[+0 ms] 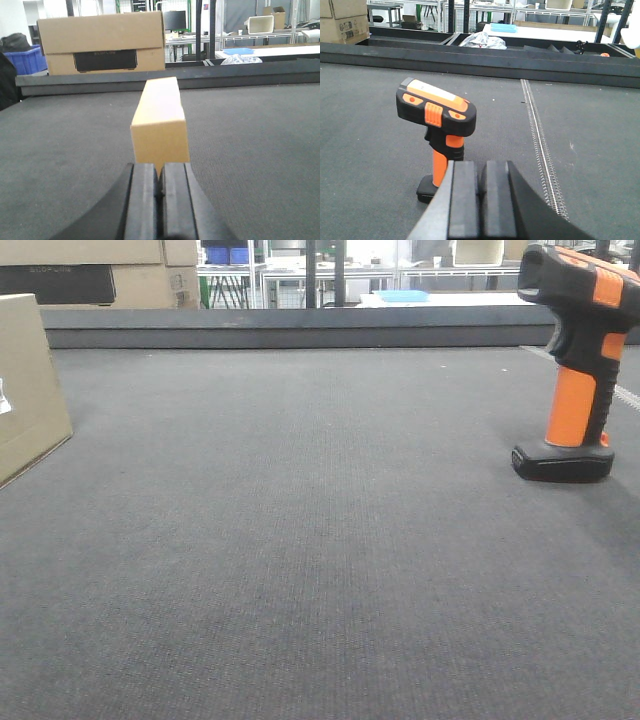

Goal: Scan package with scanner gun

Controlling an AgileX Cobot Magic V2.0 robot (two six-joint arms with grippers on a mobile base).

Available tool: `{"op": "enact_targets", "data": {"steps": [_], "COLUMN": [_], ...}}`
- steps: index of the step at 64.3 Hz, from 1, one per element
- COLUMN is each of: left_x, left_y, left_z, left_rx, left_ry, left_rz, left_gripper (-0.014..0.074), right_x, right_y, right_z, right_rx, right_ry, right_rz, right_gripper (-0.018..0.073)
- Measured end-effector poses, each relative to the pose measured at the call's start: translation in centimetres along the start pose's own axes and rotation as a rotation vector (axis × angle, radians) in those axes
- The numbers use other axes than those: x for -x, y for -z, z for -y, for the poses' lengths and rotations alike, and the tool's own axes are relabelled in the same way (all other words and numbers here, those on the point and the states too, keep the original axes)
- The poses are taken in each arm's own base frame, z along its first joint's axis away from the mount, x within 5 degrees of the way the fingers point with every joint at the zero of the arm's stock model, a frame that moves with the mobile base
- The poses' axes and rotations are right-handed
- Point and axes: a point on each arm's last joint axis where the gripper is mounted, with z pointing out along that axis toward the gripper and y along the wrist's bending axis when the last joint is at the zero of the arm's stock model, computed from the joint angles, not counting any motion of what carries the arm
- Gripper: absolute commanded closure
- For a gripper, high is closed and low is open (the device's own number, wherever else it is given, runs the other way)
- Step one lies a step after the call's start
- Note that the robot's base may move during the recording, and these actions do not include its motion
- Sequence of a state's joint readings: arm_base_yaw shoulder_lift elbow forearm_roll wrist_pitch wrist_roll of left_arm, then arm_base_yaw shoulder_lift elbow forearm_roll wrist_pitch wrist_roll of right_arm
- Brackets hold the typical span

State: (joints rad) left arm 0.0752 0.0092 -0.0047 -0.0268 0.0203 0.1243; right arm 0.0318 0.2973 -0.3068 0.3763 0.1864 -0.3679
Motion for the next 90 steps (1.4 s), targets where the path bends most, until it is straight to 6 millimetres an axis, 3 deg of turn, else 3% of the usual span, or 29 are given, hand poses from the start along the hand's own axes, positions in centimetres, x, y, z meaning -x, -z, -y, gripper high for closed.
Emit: {"op": "enact_targets", "data": {"steps": [90], "left_x": [0.02], "left_y": [0.02], "left_z": [-0.02], "left_rx": [0.004], "left_ry": [0.008], "left_rz": [0.018], "left_gripper": [0.0707], "right_x": [0.01], "right_y": [0.14], "right_z": [0.39], "right_rx": [-0.044], "right_ry": [-0.060], "right_rz": [0.010], "right_gripper": [0.0713]}}
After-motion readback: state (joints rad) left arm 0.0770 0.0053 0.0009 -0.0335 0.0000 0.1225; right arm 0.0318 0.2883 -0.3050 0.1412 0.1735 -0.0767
